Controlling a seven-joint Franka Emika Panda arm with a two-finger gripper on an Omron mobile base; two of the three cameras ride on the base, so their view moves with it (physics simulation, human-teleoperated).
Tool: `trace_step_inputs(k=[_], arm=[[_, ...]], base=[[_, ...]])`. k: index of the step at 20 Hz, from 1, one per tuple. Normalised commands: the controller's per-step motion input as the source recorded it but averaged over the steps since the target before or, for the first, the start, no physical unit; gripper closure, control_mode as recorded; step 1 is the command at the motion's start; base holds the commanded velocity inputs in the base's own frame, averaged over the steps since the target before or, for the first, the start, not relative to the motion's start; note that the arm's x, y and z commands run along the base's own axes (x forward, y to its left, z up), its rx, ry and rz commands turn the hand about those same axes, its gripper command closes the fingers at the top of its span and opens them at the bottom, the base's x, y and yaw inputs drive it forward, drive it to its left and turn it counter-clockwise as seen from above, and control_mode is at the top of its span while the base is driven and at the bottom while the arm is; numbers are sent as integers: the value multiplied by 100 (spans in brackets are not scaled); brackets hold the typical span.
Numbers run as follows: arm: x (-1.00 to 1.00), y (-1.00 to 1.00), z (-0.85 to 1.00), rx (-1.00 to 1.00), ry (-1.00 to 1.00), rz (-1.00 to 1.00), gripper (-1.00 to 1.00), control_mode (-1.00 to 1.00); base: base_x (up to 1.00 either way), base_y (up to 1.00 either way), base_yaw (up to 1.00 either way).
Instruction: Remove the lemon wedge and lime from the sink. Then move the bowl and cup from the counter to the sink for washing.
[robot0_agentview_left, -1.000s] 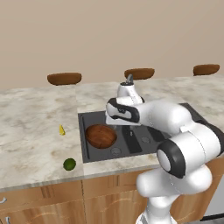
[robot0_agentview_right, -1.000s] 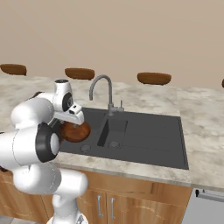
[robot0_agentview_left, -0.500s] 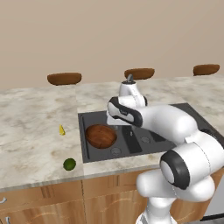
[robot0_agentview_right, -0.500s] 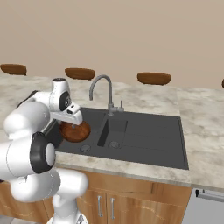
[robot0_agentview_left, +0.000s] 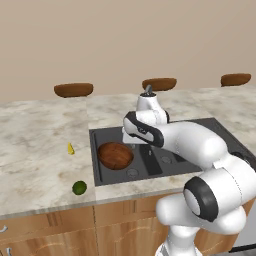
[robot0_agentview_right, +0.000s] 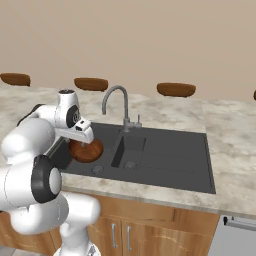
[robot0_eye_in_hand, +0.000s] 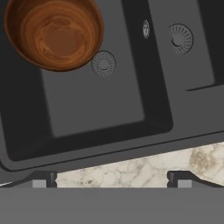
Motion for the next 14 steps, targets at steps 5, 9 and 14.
trace_step_inputs(k=[5, 9, 14], arm=[[0, 0, 0, 0, 0, 0, -100, 100], [0, 0, 0, 0, 0, 0, -100, 100], [0, 0, 0, 0, 0, 0, -100, 100]], base=[[0, -4, 0], [-8, -42, -4], [-8, -47, -5]])
